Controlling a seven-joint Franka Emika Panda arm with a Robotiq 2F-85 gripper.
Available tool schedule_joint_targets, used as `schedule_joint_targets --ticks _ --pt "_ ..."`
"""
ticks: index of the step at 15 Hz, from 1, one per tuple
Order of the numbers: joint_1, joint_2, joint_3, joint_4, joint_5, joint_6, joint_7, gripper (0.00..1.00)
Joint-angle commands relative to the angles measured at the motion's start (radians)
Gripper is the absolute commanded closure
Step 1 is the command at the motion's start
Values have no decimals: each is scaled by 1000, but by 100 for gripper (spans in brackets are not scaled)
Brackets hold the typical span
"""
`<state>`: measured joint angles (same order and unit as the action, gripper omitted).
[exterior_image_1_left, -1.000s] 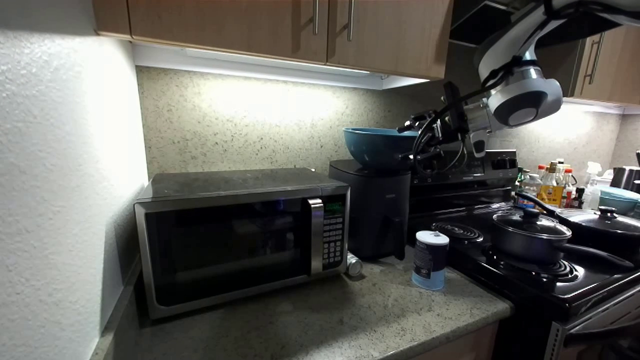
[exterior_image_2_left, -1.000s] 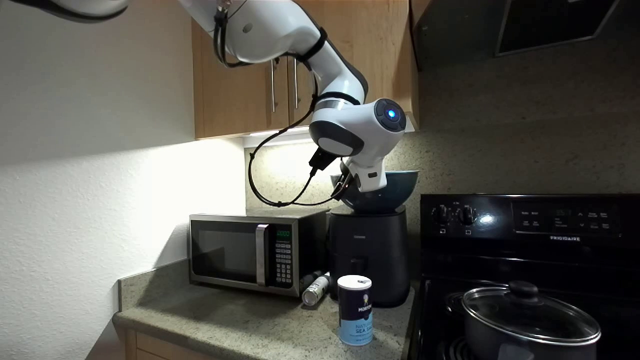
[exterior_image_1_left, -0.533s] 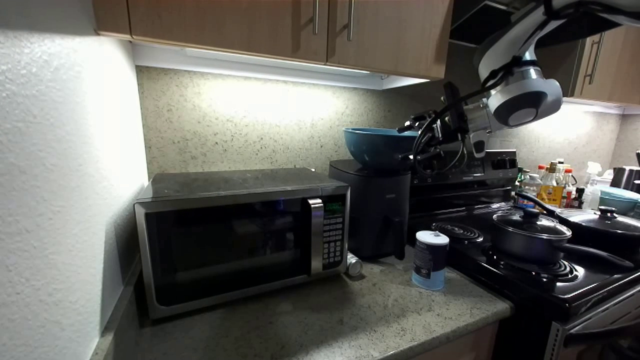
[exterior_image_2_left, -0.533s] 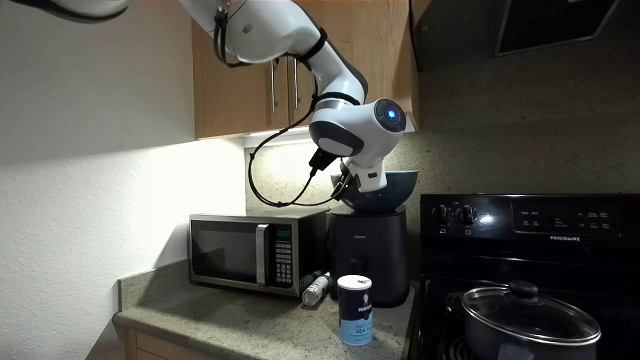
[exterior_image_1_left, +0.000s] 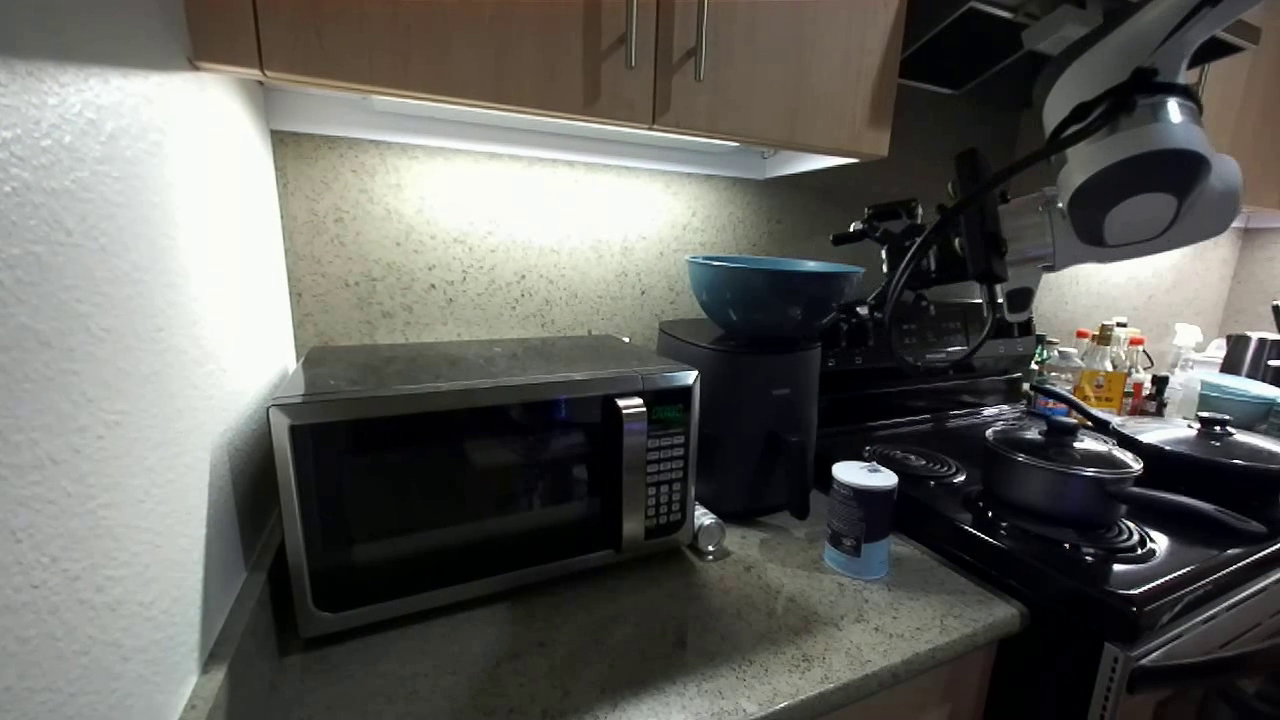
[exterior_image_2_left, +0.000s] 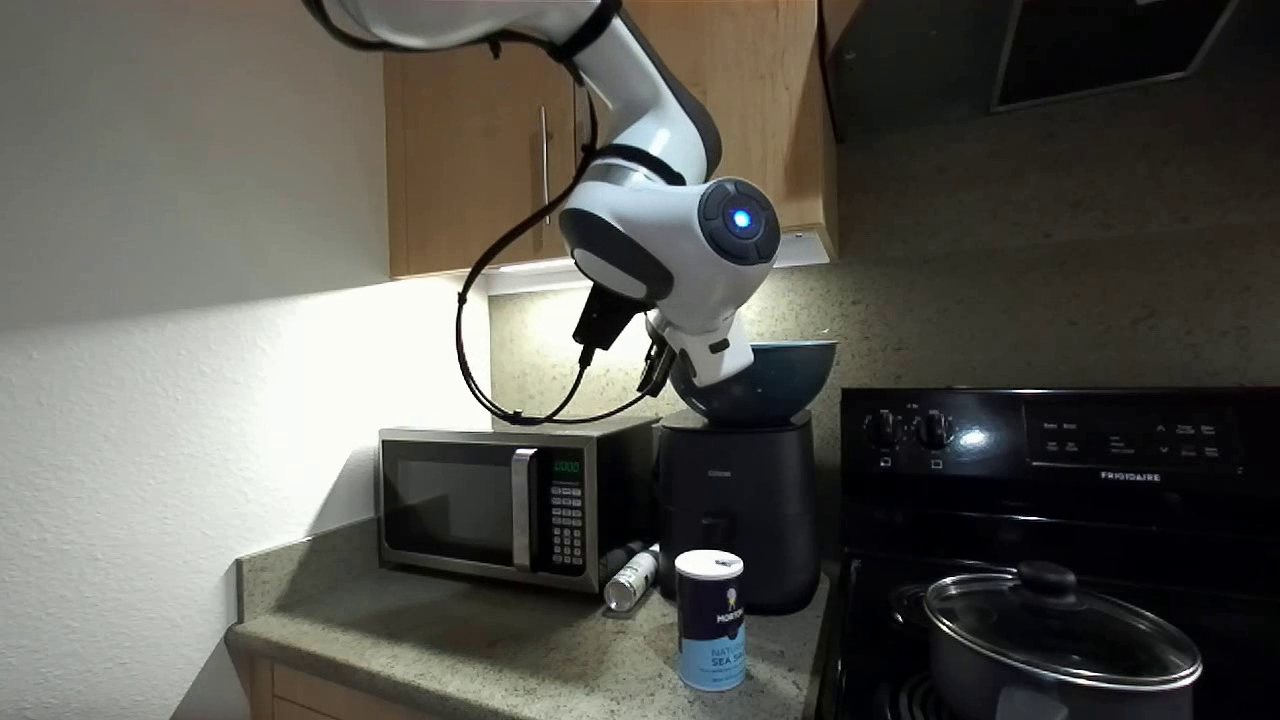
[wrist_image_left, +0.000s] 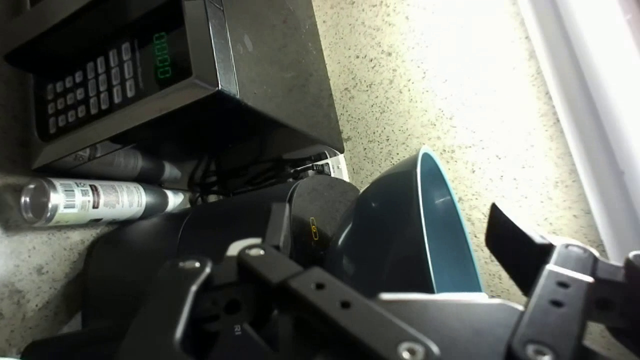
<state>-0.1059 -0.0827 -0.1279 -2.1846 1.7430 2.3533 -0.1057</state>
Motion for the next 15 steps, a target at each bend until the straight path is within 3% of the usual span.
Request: schedule_joint_targets --ticks 1,2,3,9,13,15 --pt "-25 -127 -15 -130 76 -44 -140 0" --pt "-28 -140 -17 -143 81 -48 -155 0" --pt "-24 -86 -5 -82 37 -19 -87 0" --pt "-36 -169 -18 -177 76 -67 -167 0" --pt "-42 -168 -4 -185 69 13 -97 0" --pt "-41 -141 -9 -161 45 -12 -110 0"
